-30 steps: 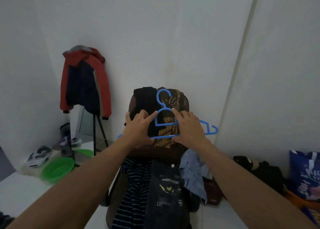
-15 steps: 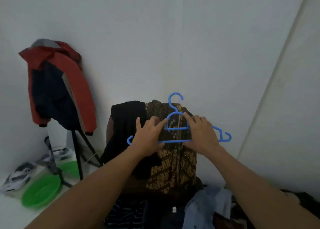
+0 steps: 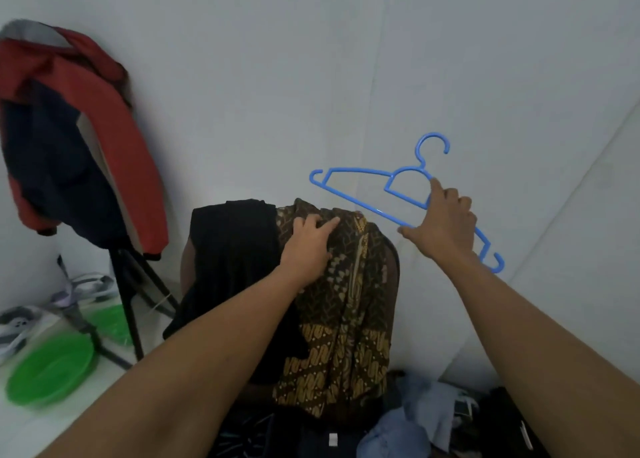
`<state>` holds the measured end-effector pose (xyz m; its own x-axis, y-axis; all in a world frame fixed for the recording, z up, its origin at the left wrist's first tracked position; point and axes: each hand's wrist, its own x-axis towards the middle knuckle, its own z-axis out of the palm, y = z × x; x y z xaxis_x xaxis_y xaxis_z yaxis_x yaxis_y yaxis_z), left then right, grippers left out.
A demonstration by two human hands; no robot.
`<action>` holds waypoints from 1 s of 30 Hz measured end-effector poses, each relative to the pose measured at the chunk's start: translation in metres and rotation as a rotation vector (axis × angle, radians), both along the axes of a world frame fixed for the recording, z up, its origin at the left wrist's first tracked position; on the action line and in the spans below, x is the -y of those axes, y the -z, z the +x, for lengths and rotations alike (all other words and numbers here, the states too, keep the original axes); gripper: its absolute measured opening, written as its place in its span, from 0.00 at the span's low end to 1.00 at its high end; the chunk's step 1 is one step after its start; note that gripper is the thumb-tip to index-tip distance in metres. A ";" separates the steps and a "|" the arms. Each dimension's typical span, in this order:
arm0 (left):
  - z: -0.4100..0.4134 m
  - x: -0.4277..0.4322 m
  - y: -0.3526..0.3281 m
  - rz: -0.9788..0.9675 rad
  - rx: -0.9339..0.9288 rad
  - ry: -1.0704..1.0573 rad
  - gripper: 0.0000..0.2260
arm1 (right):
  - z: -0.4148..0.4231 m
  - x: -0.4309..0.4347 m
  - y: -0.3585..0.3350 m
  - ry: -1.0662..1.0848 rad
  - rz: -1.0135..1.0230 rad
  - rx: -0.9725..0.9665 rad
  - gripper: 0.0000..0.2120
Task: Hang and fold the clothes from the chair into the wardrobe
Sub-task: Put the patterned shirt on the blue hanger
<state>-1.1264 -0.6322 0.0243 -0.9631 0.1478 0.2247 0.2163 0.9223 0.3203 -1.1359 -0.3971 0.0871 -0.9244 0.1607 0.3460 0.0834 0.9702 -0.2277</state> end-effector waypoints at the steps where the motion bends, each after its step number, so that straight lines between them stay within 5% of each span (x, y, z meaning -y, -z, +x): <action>1: -0.004 0.000 0.000 0.029 -0.021 -0.003 0.27 | -0.001 -0.001 0.000 -0.004 0.000 -0.002 0.51; 6: 0.006 0.000 0.007 0.184 -0.112 0.004 0.12 | -0.005 0.002 -0.004 -0.037 0.015 -0.017 0.51; 13: 0.072 0.008 0.064 0.333 0.032 -0.033 0.13 | 0.000 0.023 0.000 -0.103 -0.035 -0.033 0.50; 17: 0.082 0.013 0.071 0.154 0.148 -0.003 0.16 | 0.005 0.026 0.001 -0.120 -0.052 -0.042 0.50; 23: 0.057 -0.010 0.030 -0.019 -0.289 0.085 0.26 | 0.012 0.014 0.000 -0.104 -0.083 -0.061 0.51; 27: 0.022 -0.024 0.007 -0.299 -0.016 0.185 0.38 | 0.014 0.002 -0.002 -0.079 -0.103 -0.067 0.50; 30: 0.021 -0.020 0.011 -0.356 -0.017 0.128 0.37 | 0.016 -0.006 -0.002 -0.061 -0.094 -0.068 0.50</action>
